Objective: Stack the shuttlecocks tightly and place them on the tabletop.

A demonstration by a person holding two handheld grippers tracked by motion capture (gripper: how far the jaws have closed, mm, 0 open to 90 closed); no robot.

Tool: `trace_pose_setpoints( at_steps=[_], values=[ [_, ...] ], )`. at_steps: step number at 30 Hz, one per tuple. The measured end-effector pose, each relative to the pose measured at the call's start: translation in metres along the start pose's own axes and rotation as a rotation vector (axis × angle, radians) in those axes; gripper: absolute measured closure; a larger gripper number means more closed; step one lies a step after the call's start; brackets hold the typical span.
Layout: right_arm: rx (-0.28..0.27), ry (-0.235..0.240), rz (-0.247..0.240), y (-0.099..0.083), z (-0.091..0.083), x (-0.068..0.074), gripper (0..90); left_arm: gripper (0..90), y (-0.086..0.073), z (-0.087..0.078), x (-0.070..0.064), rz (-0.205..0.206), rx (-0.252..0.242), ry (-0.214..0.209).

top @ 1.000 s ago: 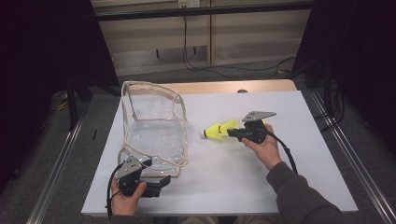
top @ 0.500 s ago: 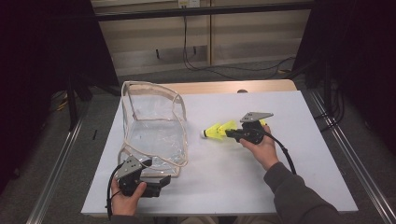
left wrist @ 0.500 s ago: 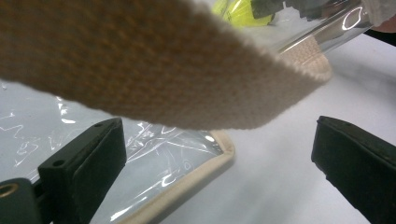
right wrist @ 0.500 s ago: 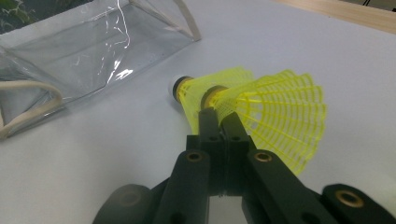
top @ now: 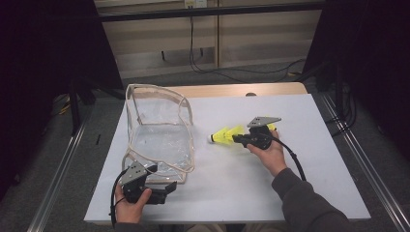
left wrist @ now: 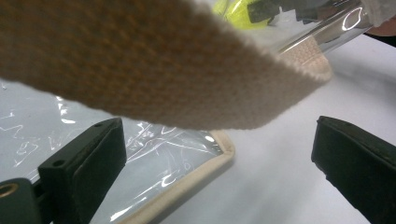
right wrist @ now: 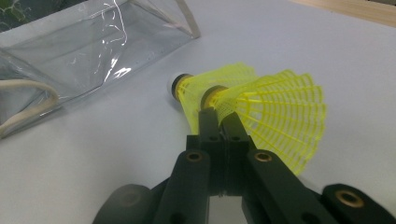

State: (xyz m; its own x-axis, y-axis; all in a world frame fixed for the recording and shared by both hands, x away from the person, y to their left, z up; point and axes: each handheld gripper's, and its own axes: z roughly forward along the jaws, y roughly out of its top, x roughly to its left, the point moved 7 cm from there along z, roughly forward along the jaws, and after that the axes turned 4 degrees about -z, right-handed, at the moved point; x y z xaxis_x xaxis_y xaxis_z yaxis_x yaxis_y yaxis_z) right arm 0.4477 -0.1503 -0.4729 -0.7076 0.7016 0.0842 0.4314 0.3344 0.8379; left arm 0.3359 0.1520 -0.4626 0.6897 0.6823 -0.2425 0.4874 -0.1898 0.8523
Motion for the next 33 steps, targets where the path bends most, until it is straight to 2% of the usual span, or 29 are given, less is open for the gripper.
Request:
trace_pose_setpoints(
  at_steps=[33],
  values=[
    [-0.008, 0.025, 0.015, -0.003, 0.012, 0.004, 90.0, 3.1, 0.0, 0.0, 0.0, -0.001, 0.0, 0.001]
  ],
)
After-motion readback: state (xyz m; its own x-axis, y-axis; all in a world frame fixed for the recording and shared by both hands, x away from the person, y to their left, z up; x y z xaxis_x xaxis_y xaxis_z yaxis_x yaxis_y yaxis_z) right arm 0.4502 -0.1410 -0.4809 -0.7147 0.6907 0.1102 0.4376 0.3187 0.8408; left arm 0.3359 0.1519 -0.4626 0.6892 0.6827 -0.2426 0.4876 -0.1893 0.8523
